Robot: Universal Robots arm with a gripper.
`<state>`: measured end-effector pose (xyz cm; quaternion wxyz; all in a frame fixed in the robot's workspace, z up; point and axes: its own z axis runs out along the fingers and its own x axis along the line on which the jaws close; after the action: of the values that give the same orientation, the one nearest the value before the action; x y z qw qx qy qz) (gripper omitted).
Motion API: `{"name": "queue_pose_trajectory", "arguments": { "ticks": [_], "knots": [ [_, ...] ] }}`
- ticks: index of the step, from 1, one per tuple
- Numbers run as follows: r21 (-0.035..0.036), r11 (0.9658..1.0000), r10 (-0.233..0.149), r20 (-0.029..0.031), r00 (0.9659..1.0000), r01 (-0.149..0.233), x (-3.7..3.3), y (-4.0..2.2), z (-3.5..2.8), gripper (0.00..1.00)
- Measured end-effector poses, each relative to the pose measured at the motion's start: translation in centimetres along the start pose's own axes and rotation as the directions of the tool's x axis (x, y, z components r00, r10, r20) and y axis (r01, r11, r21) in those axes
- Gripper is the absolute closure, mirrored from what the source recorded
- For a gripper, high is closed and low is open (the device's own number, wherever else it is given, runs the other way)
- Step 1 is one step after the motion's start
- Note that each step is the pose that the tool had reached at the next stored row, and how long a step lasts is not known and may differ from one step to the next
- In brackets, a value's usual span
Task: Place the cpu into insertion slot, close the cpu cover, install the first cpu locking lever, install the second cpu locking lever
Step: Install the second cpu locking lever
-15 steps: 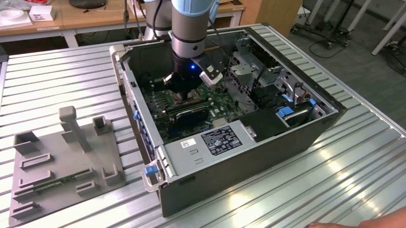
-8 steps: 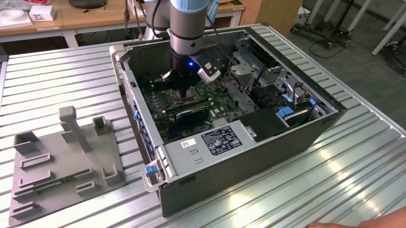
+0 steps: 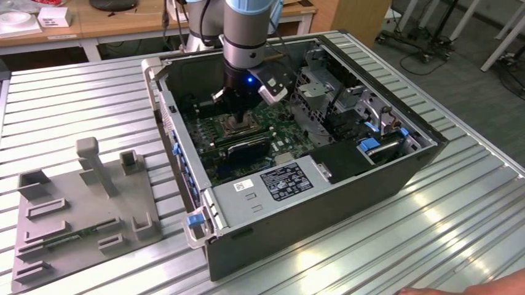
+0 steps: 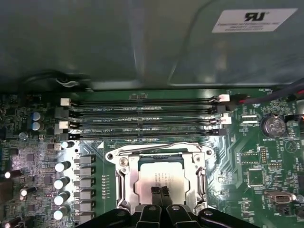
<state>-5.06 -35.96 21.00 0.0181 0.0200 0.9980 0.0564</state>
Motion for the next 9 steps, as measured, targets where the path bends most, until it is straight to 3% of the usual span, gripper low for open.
{"name": "queue_pose_trajectory", "arguments": {
  "ticks": [9],
  "knots": [
    [-0.0002, 1.0000, 0.000, -0.0004, 1.0000, 0.000, -0.09, 0.18, -1.26, 0.89]
  ]
}}
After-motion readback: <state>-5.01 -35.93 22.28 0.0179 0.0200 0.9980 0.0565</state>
